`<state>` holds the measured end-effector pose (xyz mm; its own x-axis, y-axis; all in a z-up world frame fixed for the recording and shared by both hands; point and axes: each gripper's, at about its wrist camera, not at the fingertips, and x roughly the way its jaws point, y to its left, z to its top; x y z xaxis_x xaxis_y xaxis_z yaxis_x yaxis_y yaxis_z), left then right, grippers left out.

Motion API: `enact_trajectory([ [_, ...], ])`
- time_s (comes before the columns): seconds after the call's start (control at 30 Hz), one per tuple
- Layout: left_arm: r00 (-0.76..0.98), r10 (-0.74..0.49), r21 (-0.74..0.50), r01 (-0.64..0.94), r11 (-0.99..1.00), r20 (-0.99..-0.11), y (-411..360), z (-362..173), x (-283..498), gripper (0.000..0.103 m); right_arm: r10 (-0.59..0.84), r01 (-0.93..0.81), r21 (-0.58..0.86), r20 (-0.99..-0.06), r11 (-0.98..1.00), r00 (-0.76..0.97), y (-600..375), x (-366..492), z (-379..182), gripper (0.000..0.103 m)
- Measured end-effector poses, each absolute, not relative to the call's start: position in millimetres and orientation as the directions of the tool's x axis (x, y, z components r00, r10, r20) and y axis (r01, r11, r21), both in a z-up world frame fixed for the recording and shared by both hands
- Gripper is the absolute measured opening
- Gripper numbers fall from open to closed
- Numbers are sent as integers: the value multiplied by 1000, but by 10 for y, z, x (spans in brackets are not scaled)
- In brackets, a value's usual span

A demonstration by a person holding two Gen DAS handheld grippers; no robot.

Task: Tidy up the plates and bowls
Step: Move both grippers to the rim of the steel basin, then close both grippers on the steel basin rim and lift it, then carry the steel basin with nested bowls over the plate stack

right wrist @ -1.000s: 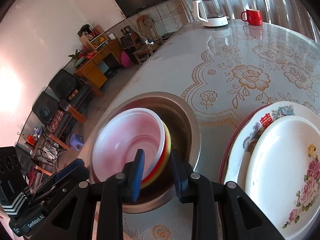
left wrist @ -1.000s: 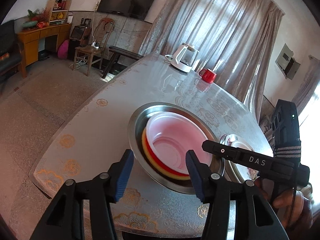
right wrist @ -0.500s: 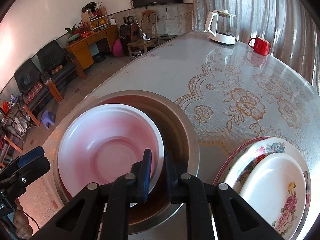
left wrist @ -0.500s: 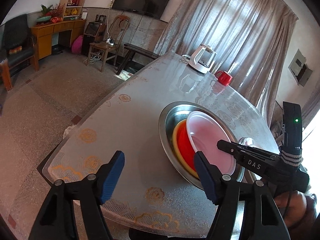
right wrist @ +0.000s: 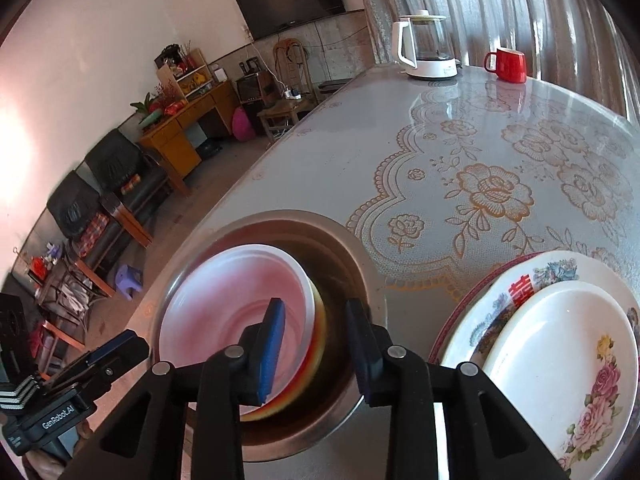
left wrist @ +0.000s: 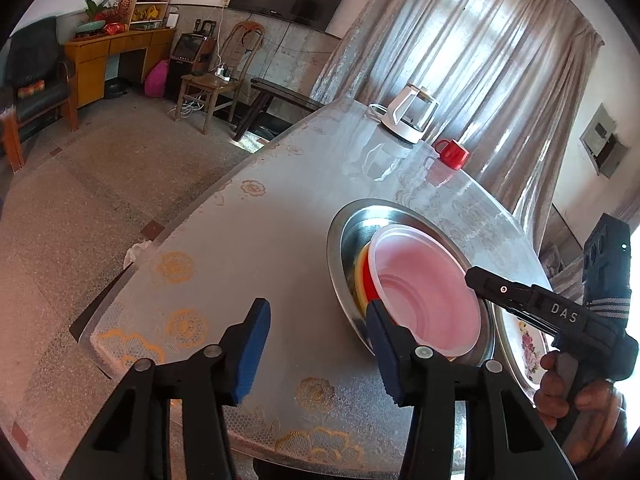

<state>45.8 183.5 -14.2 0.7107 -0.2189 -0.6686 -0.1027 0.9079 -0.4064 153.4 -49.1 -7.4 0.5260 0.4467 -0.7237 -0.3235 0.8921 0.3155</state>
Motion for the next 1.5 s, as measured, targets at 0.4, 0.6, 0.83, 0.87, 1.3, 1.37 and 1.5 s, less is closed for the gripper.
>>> enact_trajectory([
  [0.4, 695, -216, -388, -99, 916, -686, 1748, -131, 636, 33, 463, -232, 406, -694, 884, 552, -808, 1605, -73, 30],
  [0.6, 686, -227, -391, -91, 916, -692, 1737, -191, 707, 33, 404, -245, 321, -754, 915, 518, -712, 1658, -206, 17],
  [0.83, 693, -293, -453, -54, 890, -658, 1760, -213, 775, 20, 426, -270, 333, -764, 904, 484, -665, 1687, -332, 13],
  [0.87, 694, -296, -456, -51, 889, -656, 1762, -213, 773, 20, 422, -278, 323, -765, 905, 487, -651, 1684, -328, 13],
  [1.3, 717, -320, -429, 32, 903, -619, 1655, -80, 584, 19, 432, -294, 321, -739, 900, 517, -743, 1615, -240, 13],
  [1.37, 725, -324, -427, 46, 903, -608, 1634, -20, 546, 19, 436, -297, 323, -730, 899, 526, -770, 1570, -206, 13],
  [1.5, 733, -336, -423, 73, 903, -591, 1583, 89, 479, 19, 448, -302, 332, -709, 894, 545, -839, 1473, -100, 13],
])
